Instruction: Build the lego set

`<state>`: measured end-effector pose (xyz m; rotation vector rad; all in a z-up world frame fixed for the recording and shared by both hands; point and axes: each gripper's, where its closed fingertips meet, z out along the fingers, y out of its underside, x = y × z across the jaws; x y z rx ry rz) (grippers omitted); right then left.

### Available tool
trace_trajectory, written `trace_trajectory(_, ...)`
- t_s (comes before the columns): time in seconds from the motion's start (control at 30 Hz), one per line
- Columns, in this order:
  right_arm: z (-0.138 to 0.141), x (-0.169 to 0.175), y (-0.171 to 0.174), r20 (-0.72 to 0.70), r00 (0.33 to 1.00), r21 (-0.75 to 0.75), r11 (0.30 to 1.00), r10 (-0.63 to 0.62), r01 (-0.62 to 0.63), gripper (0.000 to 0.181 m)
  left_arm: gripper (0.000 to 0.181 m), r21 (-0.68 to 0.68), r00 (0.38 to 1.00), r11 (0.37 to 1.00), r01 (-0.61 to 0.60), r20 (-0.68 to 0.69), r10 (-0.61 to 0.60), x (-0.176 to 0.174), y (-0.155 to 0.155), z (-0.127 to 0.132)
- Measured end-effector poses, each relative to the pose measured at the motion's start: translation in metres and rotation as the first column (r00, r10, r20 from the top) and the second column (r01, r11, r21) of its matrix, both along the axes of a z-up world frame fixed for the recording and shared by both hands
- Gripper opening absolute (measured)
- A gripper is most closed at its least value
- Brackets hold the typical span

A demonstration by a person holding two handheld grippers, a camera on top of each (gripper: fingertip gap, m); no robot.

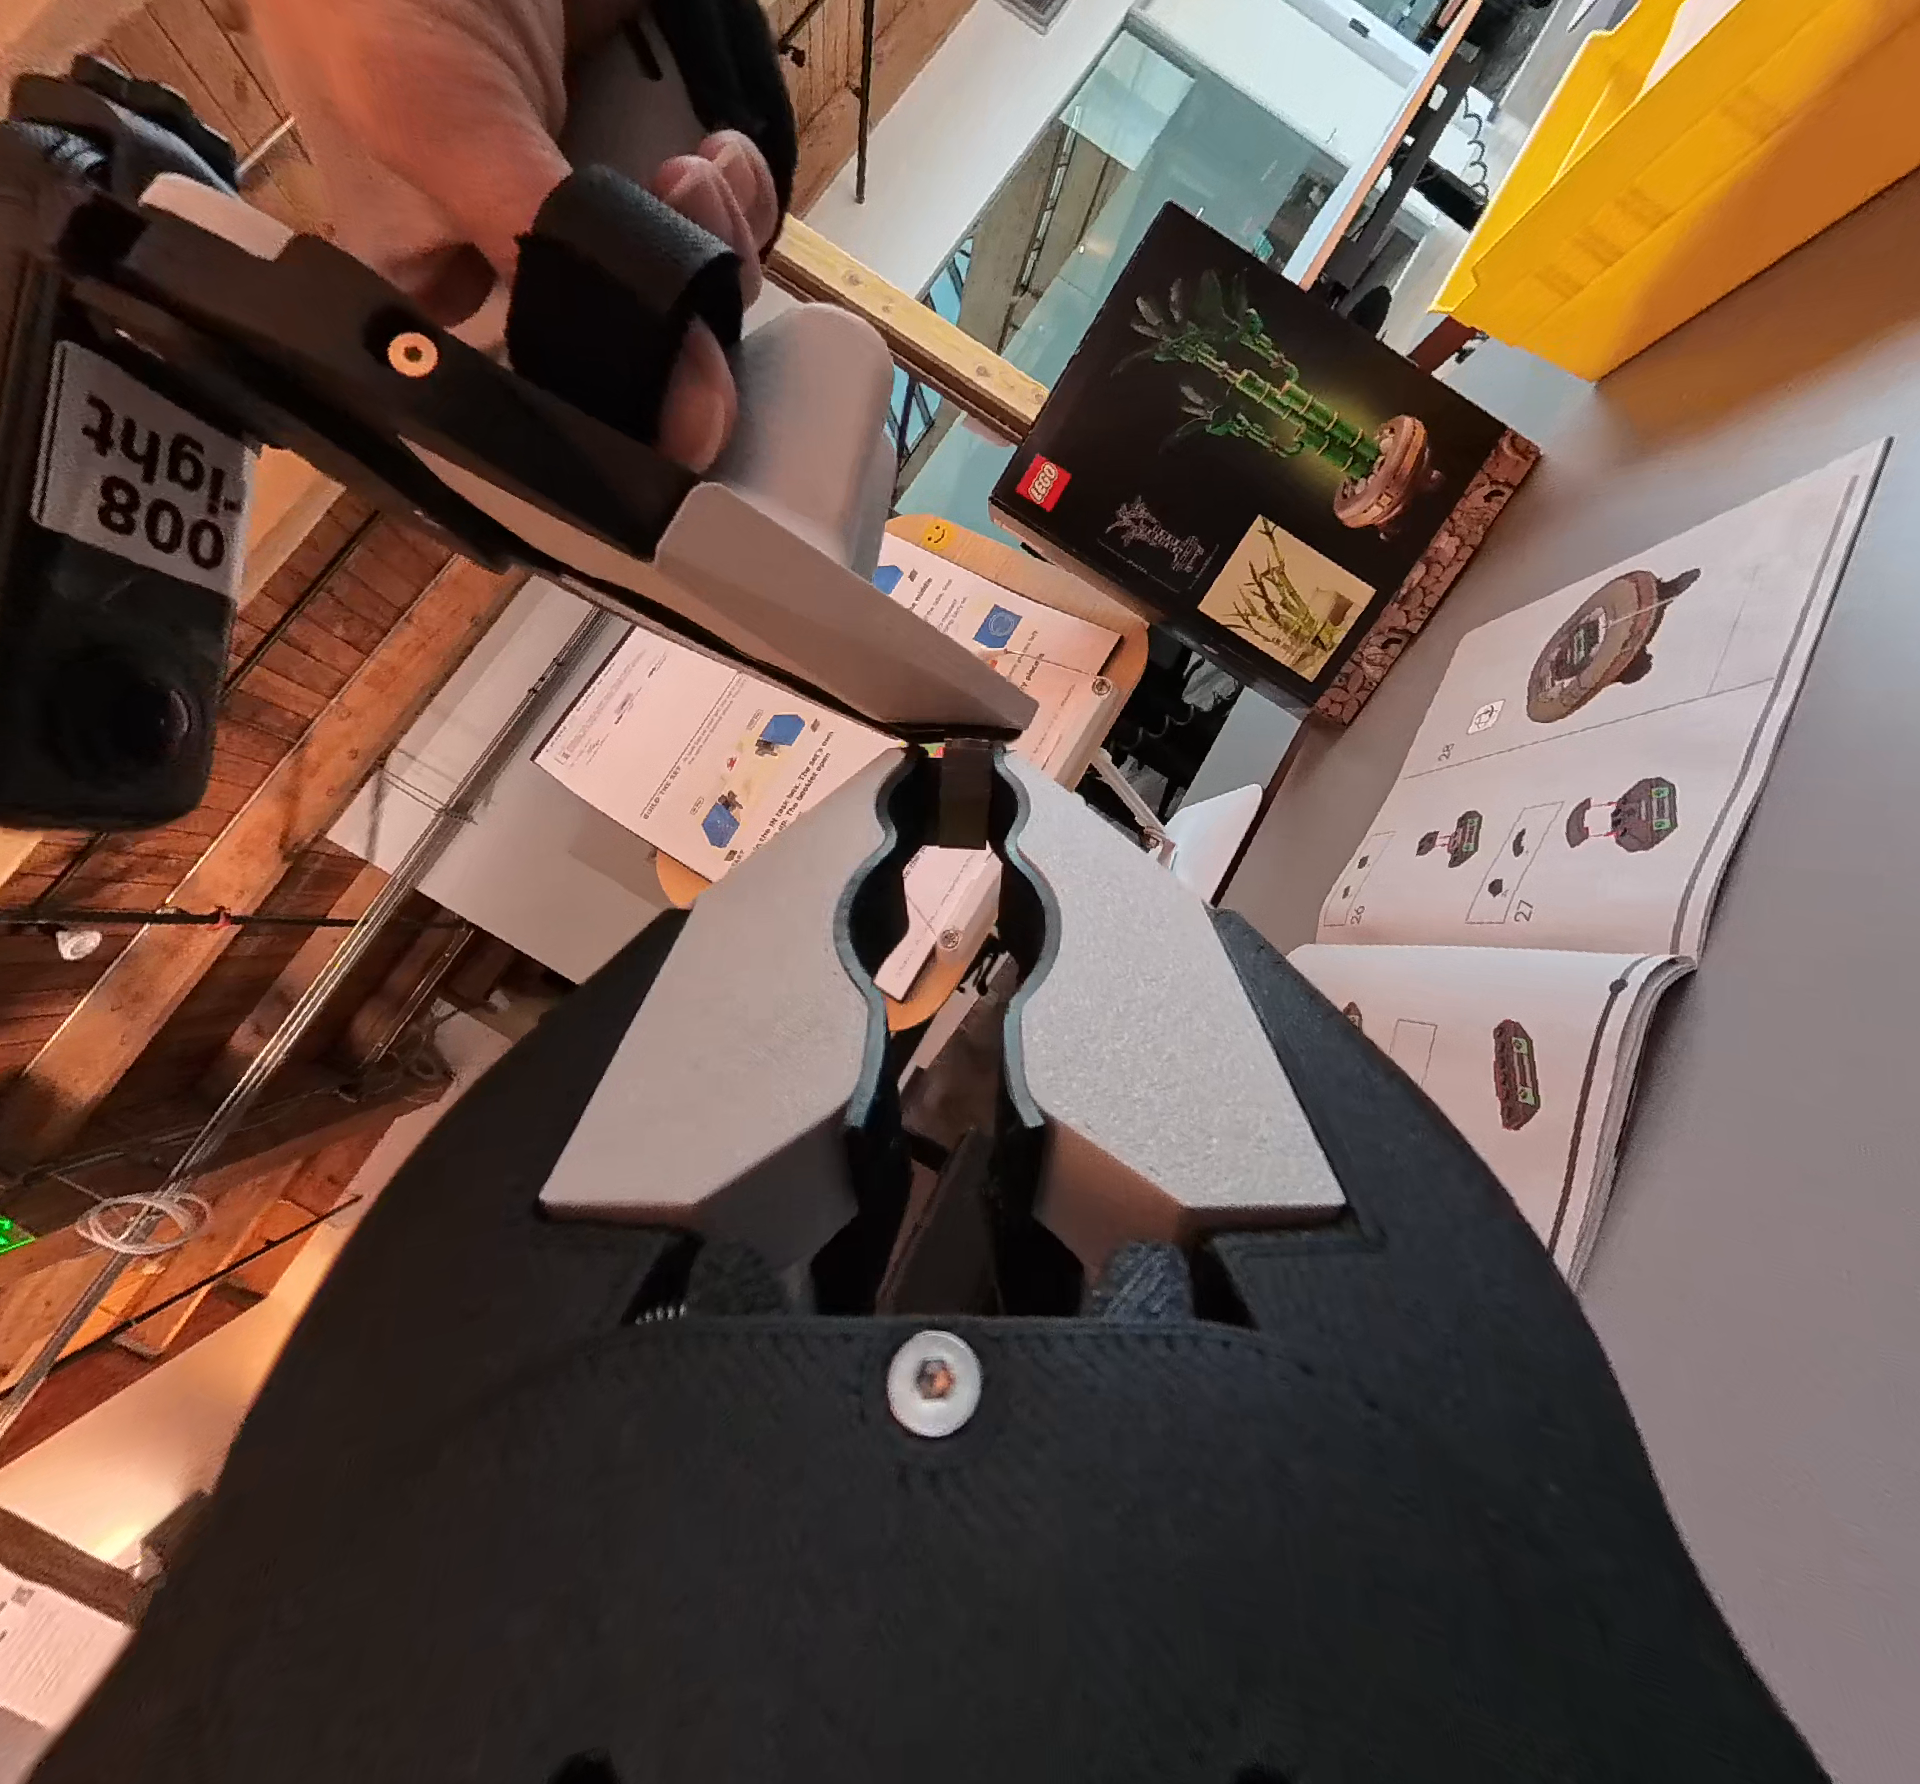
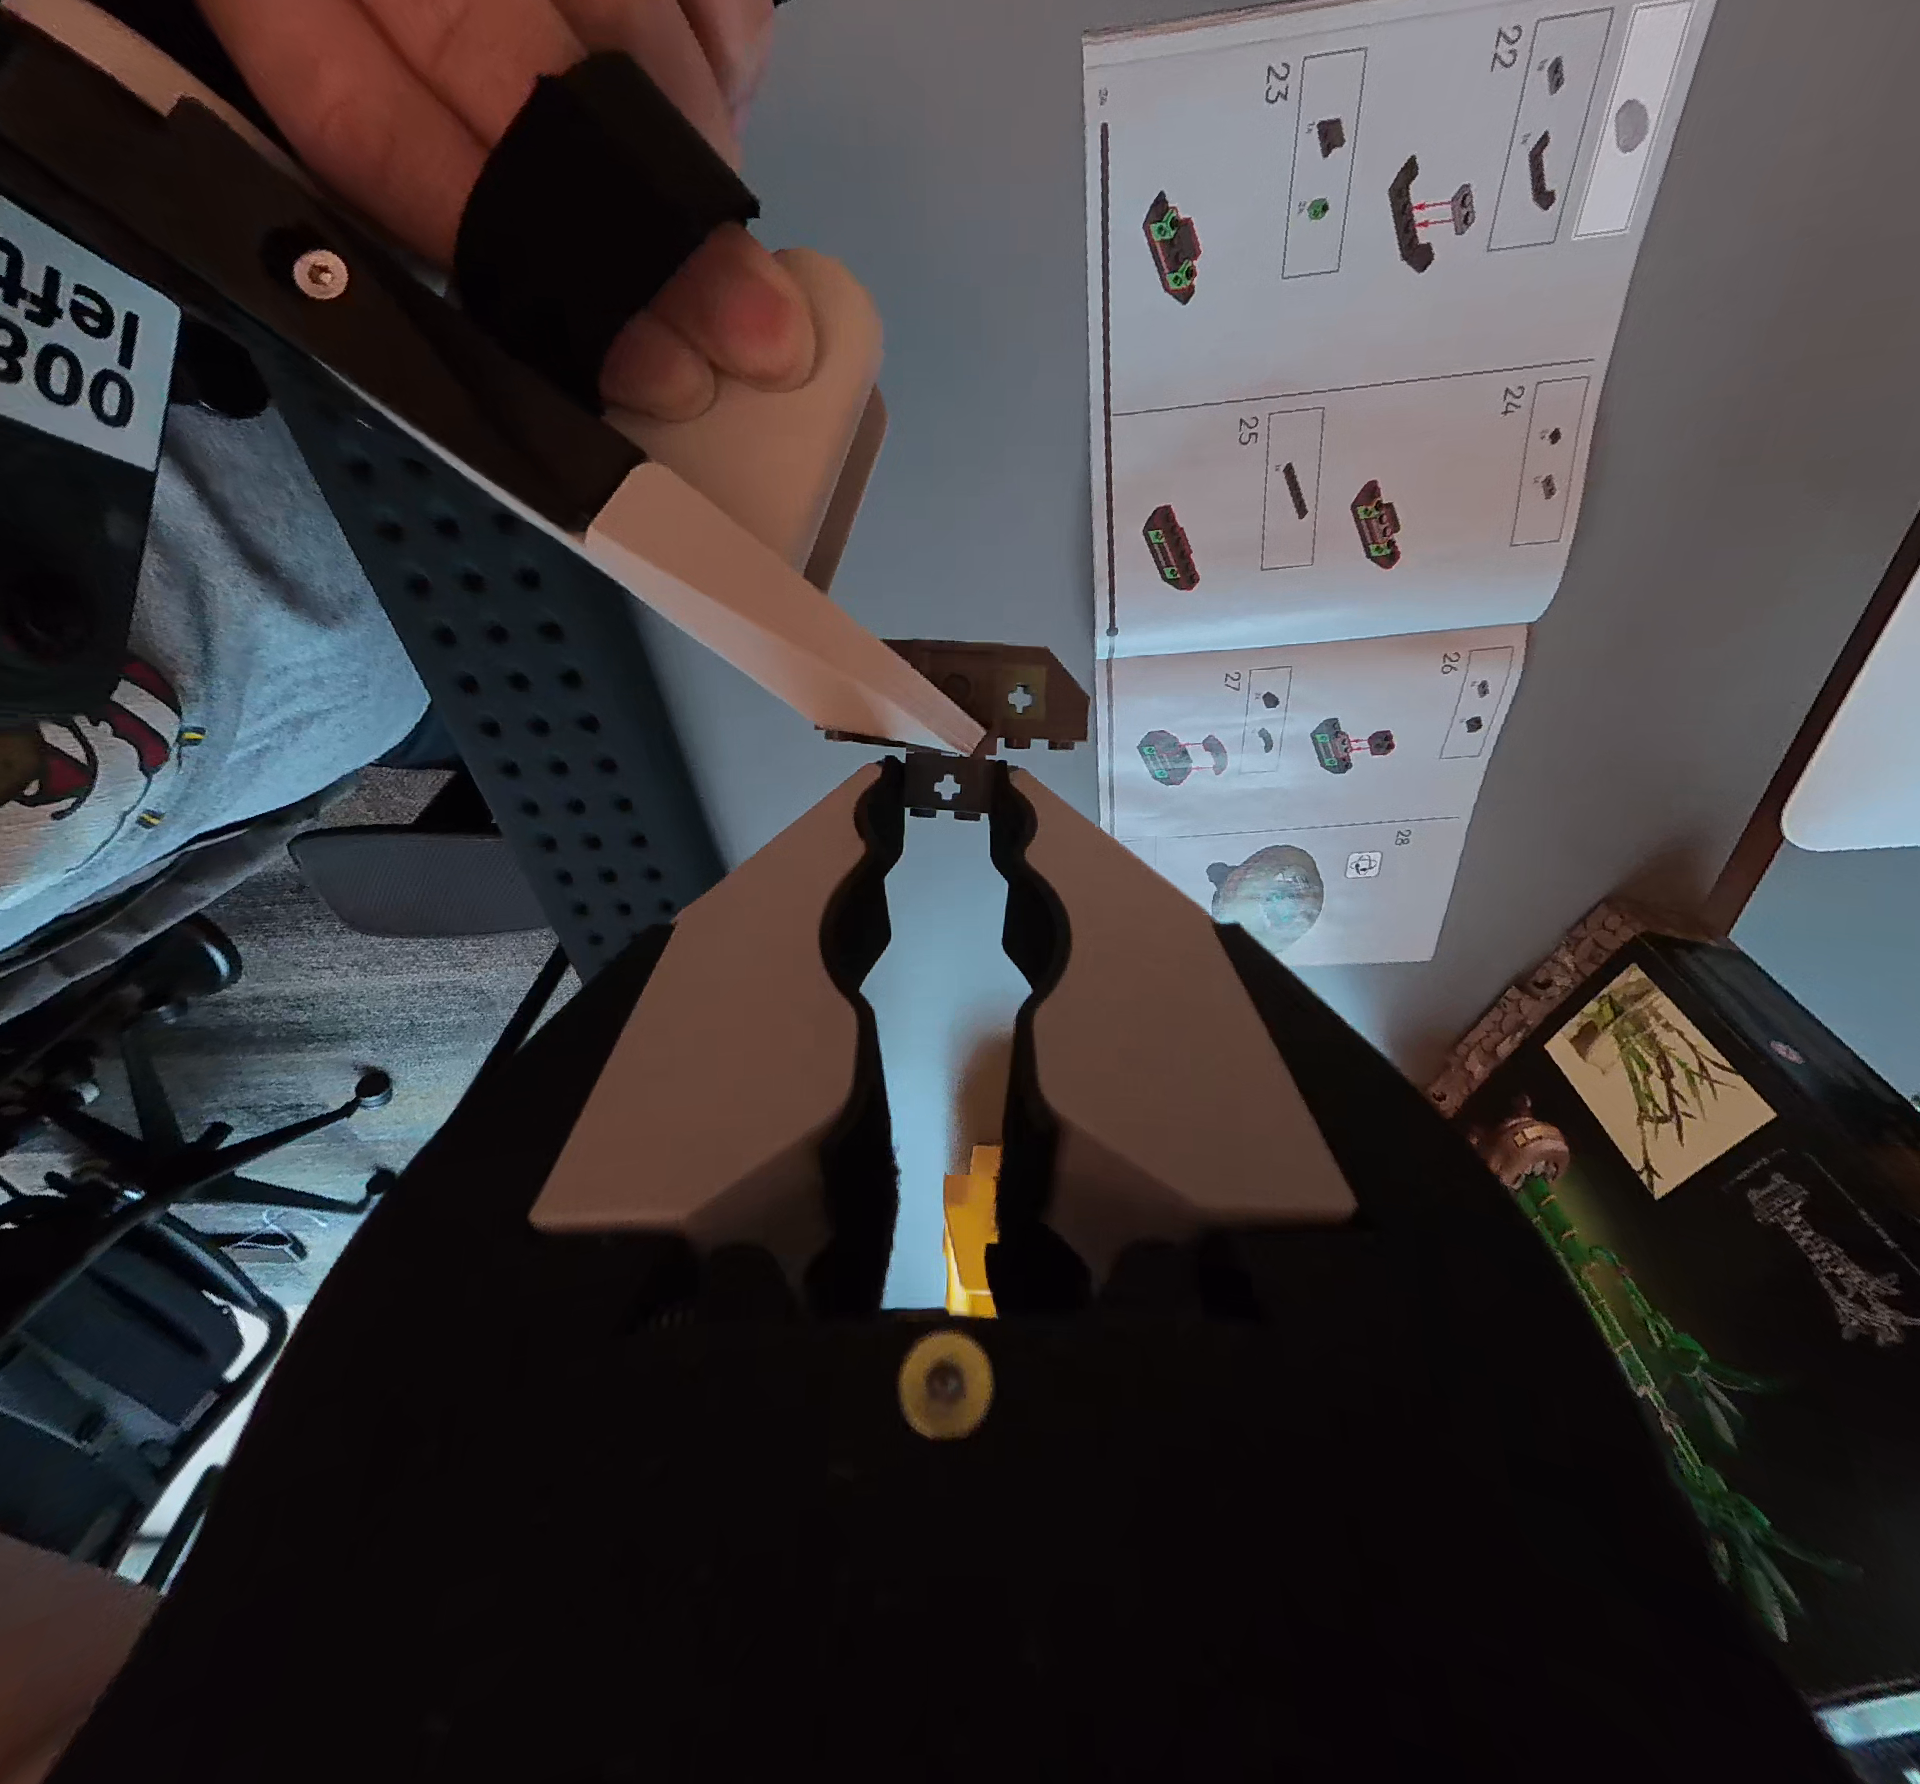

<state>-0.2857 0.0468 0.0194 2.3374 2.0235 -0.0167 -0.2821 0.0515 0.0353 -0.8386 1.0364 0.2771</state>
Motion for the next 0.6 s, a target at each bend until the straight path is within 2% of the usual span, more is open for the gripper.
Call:
trace_trajectory(0.17,-0.0003,-0.0005,0.0000,-0.009,1.000,-0.001,1.000,0.006,-0.006,0.012,0.008,-0.006,1.000,1.000,0.005,0.005,-0.005,-0.0004,-0.0002,0.0006)
trace_trajectory(0.3,0.0002,-0.0035,0.0034,-0.048,0.998,0.010,0.999,-0.035,0.036,0.013,0.008,-0.011,1.000,1.000,-0.010,0.012,0.010,-0.0034,0.0035,0.0005)
trace_trajectory(0.47,0.0044,-0.0039,0.0006,-0.098,0.990,-0.038,0.995,-0.100,0.097,0.014,0.008,-0.029,0.998,0.999,0.036,0.049,-0.035,-0.0041,0.0017,0.0041)
trace_trajectory(0.6,0.0040,0.0039,0.0055,-0.064,0.990,-0.018,0.992,-0.122,0.122,0.034,0.008,-0.061,0.993,0.994,0.094,0.073,-0.090,-0.0004,-0.0011,0.0027)
